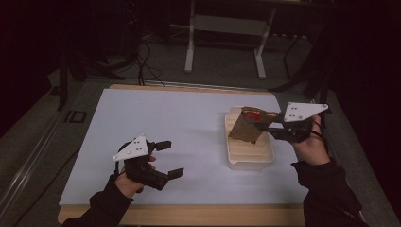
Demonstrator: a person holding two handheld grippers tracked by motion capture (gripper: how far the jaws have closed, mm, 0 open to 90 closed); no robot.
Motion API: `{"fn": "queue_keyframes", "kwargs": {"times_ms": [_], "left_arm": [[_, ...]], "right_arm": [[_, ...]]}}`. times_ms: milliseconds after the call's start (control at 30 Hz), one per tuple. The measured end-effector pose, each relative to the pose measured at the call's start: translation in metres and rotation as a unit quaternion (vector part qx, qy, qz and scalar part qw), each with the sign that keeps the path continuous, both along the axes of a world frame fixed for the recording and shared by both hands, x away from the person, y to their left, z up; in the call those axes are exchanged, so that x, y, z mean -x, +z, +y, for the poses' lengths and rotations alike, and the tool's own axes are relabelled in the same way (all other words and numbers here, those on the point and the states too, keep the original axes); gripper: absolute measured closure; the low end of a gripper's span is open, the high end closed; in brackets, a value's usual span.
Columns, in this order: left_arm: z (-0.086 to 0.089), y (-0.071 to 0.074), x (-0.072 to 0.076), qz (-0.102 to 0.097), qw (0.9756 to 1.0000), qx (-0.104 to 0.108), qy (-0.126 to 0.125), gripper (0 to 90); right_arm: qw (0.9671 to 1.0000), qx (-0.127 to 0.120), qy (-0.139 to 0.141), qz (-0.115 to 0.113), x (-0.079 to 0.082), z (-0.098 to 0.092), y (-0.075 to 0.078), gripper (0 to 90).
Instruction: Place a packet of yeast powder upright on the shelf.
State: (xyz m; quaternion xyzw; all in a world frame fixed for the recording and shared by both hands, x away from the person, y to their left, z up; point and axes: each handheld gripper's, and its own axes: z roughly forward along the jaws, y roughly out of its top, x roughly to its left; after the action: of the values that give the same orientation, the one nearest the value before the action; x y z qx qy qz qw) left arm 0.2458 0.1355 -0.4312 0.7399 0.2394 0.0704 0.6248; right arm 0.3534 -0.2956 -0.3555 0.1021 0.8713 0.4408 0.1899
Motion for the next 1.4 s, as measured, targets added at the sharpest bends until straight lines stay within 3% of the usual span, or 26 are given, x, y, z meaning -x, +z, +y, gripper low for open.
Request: {"fn": "queue_keyframes", "kwargs": {"times_ms": [467, 967, 1100, 1233, 1400], "left_arm": [[0.006, -0.007, -0.002, 0.014, 0.9999, 0.003, 0.004, 2.4], [0.006, -0.016, -0.003, 0.023, 0.9997, 0.006, 0.008, 2.4], [0.003, -0.022, -0.005, 0.012, 0.9999, 0.008, 0.008, 2.4], [0.001, -0.026, -0.004, -0.007, 0.9999, -0.004, 0.008, 2.4], [0.005, -0.026, -0.005, -0.010, 0.9998, 0.003, 0.014, 2.4]], "right_arm": [[0.9986, 0.051, -0.007, 0.014, -0.014, 0.000, -0.024, 73.5], [0.9979, 0.020, -0.004, 0.062, -0.027, 0.003, -0.061, 73.5], [0.9971, 0.020, -0.007, 0.073, -0.030, 0.003, -0.073, 73.5], [0.9966, 0.015, -0.012, 0.081, -0.032, 0.002, -0.084, 73.4], [0.9961, -0.001, -0.019, 0.087, -0.032, -0.001, -0.088, 72.5]]}}
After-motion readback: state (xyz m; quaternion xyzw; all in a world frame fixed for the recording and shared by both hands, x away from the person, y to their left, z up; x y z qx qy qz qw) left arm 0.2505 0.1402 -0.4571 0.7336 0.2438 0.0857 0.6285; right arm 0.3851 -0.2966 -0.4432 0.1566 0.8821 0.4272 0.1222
